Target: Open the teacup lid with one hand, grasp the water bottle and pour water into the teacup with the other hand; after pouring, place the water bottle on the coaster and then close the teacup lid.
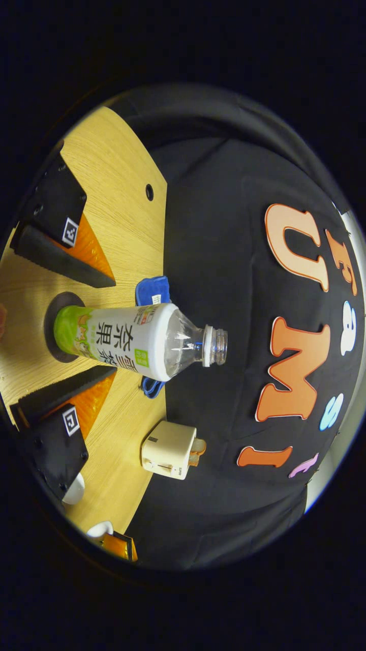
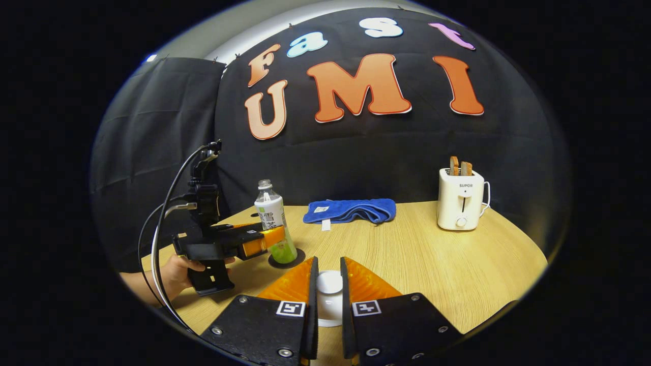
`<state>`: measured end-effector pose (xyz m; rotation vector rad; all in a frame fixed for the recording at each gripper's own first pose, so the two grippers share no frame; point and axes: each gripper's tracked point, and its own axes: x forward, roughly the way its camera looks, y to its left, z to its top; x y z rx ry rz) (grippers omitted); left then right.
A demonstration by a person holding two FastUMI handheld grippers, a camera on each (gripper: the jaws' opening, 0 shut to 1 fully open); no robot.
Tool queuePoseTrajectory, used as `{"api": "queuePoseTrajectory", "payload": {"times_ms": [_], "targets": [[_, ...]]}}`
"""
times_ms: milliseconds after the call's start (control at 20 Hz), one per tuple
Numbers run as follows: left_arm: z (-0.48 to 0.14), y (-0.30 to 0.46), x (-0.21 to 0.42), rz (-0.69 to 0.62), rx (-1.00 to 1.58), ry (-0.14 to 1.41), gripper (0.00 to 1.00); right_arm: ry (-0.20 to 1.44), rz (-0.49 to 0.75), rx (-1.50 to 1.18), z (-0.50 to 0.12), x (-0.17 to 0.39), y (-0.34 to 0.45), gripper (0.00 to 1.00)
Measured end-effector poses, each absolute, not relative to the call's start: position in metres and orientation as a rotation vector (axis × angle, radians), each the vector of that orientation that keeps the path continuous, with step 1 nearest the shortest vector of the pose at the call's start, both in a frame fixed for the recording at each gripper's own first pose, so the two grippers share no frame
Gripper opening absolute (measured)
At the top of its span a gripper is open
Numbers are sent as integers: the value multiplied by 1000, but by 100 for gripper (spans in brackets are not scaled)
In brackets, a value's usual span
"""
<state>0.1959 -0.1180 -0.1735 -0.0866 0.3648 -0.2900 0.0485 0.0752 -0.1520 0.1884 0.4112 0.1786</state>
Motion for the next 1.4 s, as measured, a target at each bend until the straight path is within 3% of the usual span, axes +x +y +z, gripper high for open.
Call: {"api": "queuePoseTrajectory", "payload": {"times_ms": [650, 1400], "targets": [[-97, -80, 142, -244, -107, 182, 99, 444, 198, 127, -179, 59, 99, 19], [-100, -31, 119, -160, -99, 177, 99, 522, 181, 72, -219, 65, 100, 20]]}}
